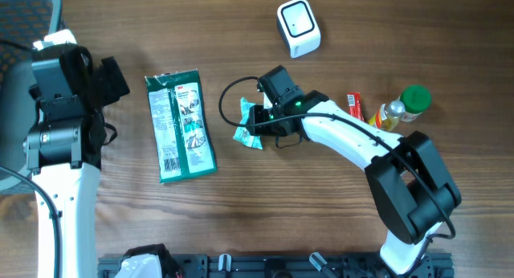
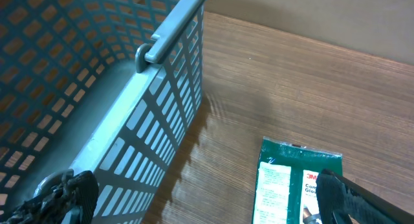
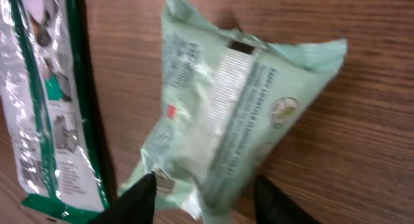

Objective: Scan the item barcode

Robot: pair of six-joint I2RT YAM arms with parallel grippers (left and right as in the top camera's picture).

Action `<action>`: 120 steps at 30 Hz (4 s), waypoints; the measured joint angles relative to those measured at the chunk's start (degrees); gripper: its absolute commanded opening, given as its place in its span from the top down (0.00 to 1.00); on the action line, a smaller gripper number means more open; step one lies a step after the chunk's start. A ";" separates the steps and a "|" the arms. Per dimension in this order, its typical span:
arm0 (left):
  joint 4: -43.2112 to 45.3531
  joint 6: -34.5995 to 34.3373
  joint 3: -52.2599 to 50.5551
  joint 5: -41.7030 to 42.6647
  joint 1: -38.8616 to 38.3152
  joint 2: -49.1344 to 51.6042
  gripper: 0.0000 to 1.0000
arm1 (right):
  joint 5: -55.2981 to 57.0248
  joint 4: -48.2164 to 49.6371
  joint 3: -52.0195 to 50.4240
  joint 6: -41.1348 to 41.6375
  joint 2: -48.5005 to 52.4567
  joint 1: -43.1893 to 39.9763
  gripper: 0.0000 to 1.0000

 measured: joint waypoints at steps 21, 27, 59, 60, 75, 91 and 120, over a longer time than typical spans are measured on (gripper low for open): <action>-0.02 0.00 0.00 0.00 0.00 0.00 0.00 | -1.03 -2.25 5.22 -1.99 6.10 -0.09 0.92; -0.02 0.00 0.02 0.00 0.00 0.00 0.00 | -1.97 -2.45 6.47 -3.13 6.51 0.02 0.84; -0.02 0.00 0.00 0.00 0.00 0.00 0.00 | -9.25 2.29 2.56 -5.44 4.44 2.49 0.94; -0.02 0.00 0.00 0.00 0.00 0.00 0.00 | -9.27 2.32 2.58 -5.86 3.37 2.40 0.94; -0.04 0.00 0.00 0.00 0.00 0.00 0.00 | 0.61 2.21 -2.89 -1.46 1.03 1.31 0.96; -0.09 0.00 0.00 0.00 0.00 0.00 0.00 | -1.36 8.15 -3.52 -0.02 -4.85 1.33 0.96; -0.13 0.00 0.02 0.00 0.00 0.00 0.00 | -7.76 16.70 -0.74 -4.57 0.85 2.25 0.91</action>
